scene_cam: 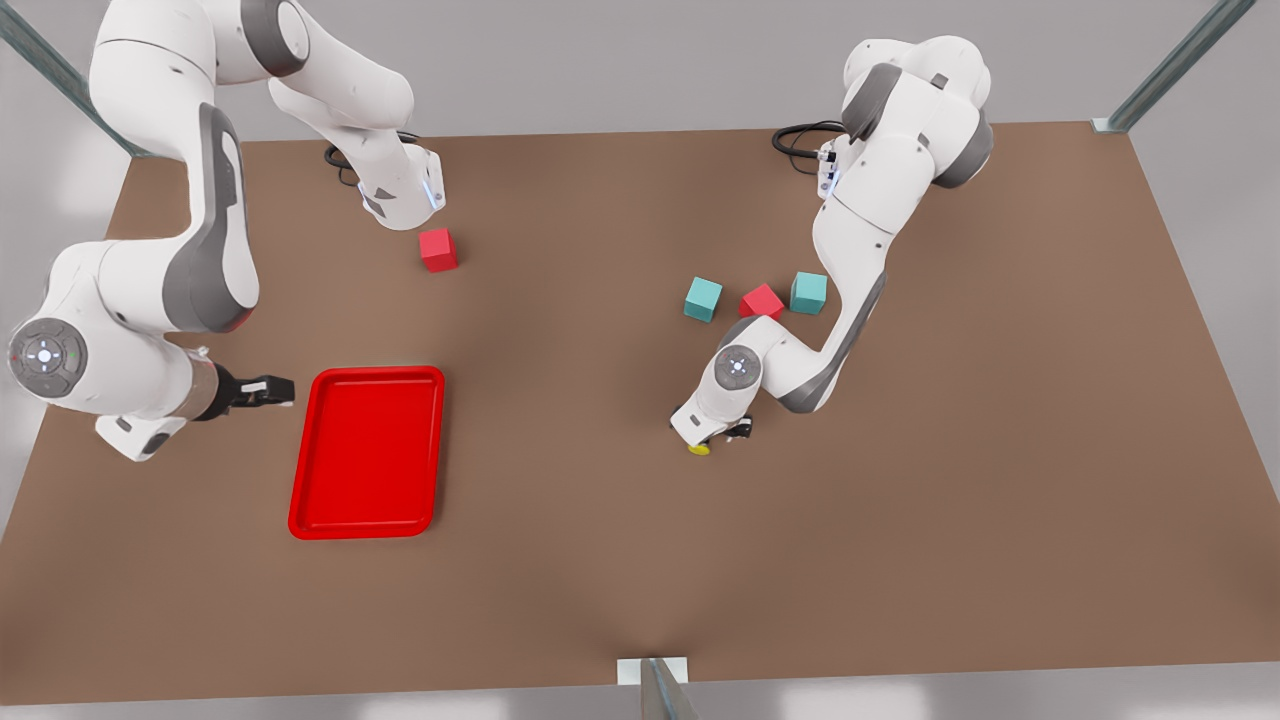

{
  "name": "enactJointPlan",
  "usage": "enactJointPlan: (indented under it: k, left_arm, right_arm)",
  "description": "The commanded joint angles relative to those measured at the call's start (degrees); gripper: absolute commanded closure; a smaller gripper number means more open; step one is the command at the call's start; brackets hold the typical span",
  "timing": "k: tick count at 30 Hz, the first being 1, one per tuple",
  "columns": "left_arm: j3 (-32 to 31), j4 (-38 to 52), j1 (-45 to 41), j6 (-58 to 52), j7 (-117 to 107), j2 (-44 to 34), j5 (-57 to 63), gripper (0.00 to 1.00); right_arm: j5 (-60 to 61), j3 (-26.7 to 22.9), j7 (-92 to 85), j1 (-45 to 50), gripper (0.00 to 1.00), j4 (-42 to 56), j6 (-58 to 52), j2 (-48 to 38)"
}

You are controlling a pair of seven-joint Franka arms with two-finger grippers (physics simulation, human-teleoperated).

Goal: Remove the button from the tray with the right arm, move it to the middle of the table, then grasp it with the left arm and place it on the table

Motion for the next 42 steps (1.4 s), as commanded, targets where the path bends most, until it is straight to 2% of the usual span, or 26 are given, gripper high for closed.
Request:
enactJointPlan:
  k: [1, 2, 4, 8, 24, 29, 31, 33, 35, 42]
  left_arm:
    - [-0.01, 0.05, -0.04, 0.1, -4.24, -0.03, 0.09, 0.1]
    - [-0.01, 0.05, -0.04, 0.1, -4.24, 0.06, 0.17, 0.23]
    - [-0.01, 0.05, 0.04, 0.1, -4.32, -0.03, 0.26, 0.37]
    - [-0.01, 0.05, -0.04, 0.1, -4.41, -0.03, 0.17, 0.44]
    - [0.34, 3.21, -1.36, -2.54, -4.68, 0.94, 0.0, 0.46]
    - [0.34, 3.12, -1.62, -2.54, -5.03, 1.91, 0.0, 0.42]
    - [0.34, 3.12, -1.62, -2.54, -5.03, 1.91, 0.0, 0.42]
    - [0.34, 3.12, -1.54, -2.54, -4.85, 1.91, 0.0, 0.45]
    - [0.34, 3.21, -1.54, -2.54, -4.76, 1.91, 0.0, 0.54]
    - [0.34, 3.56, -1.45, -2.8, -4.68, 1.73, -0.09, 0.55]
  right_arm:
    - [-3.16, 0.08, -7.41, 1.35, 0.0, -0.02, -0.97, 0.11]
    - [-2.72, 0.08, -7.49, 0.82, 0.0, 0.16, -1.23, 0.11]
    - [-2.72, 0.08, -7.49, 0.74, 0.0, 0.24, -1.23, 0.11]
    - [-2.72, 0.08, -7.49, 0.83, 0.0, 0.24, -1.5, 0.11]
    - [-3.51, 0.08, -7.41, 6.01, 0.0, -0.2, -3.08, 1.07]
    - [-3.51, 0.08, -7.41, 6.45, 0.0, -0.28, -3.17, 1.07]
    - [-4.3, 0.08, -7.32, 10.58, 0.0, -0.81, -4.22, 2.3]
    - [-7.2, 0.08, -7.32, 12.08, 0.0, -0.72, -6.15, 2.57]
    - [-7.12, 0.08, -7.41, 11.46, 0.0, -0.37, -6.15, 2.57]
    - [-6.5, -0.09, -7.58, 10.49, 0.0, 0.07, -6.16, 2.48]
